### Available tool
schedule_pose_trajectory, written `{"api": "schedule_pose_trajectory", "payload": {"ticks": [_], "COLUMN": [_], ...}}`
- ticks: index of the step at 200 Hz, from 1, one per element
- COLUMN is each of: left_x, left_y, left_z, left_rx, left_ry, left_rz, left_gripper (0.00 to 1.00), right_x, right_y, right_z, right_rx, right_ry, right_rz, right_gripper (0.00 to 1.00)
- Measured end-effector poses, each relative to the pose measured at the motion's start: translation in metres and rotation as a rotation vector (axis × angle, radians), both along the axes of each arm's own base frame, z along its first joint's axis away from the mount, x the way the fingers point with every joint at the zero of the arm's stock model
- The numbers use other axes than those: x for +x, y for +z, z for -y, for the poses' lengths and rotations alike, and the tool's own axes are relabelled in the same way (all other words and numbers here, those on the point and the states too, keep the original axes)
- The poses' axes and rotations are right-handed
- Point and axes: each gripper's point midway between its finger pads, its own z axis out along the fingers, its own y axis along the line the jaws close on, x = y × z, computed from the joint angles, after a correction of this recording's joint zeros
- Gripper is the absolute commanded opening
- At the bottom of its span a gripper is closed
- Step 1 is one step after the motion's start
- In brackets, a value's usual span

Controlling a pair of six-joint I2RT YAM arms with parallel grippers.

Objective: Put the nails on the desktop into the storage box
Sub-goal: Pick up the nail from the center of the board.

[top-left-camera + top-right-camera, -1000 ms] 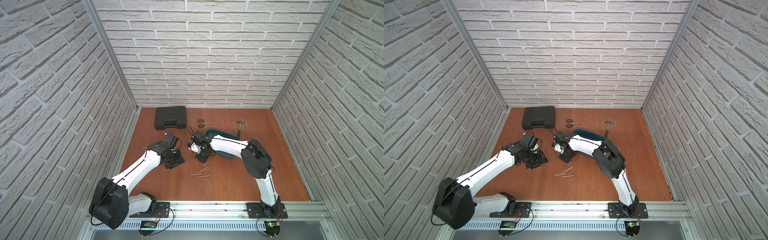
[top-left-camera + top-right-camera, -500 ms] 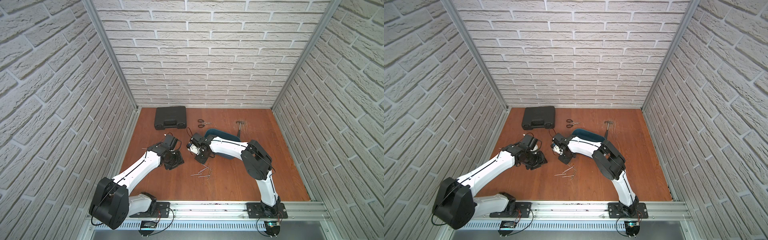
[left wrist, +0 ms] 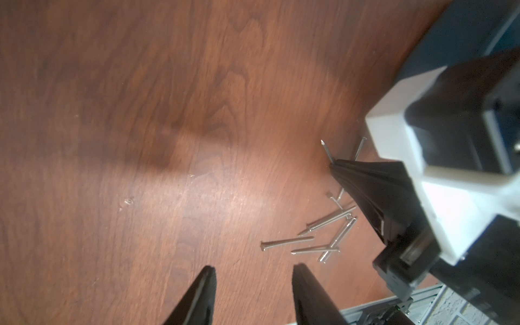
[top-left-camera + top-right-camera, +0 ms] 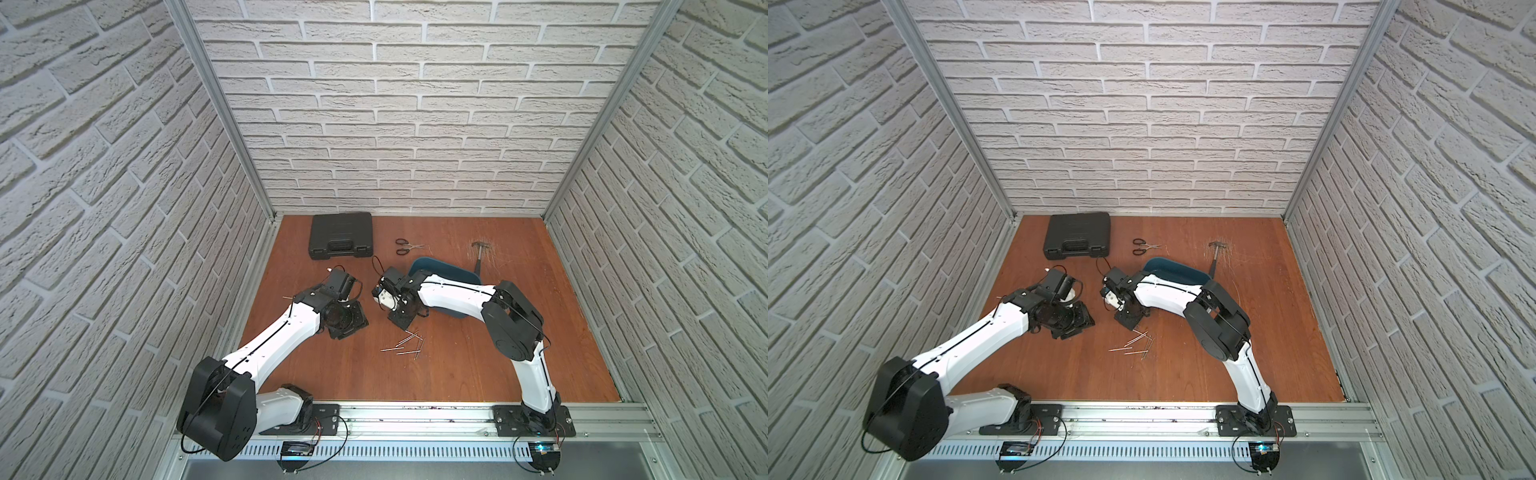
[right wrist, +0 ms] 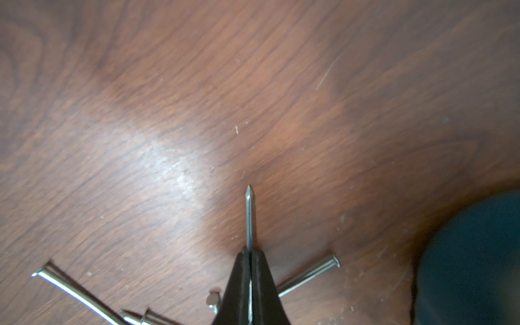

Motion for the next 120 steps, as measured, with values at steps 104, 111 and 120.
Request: {"api": "schedule_pose_trajectory", "payload": {"ticks": [104,111,120], "left_x": [0.005,0.005,0.006], "left_y": [0.002,0.002,0.003], "left_z": [0.002,0.002,0.002], "left_rx": [-0.006,-0.008,-0.008], "left_ry": [0.002,0.002,0.001], "left_rz": [0.024,0.025,0.027], "left_gripper": [0.49,0.49,0.49], "right_x": [0.010,0.011,0.014], "right_y": [0.077,0.083,0.090], "right_z": [-0.012,-0.010,-0.007], "right_rx": [0.140,0.148,0.157], "right_ry": [-0.065,-0.074,-0.087], "right_rz": [0.094,0.103,0.115], "right_gripper": [0.02,0.02,0.02]}}
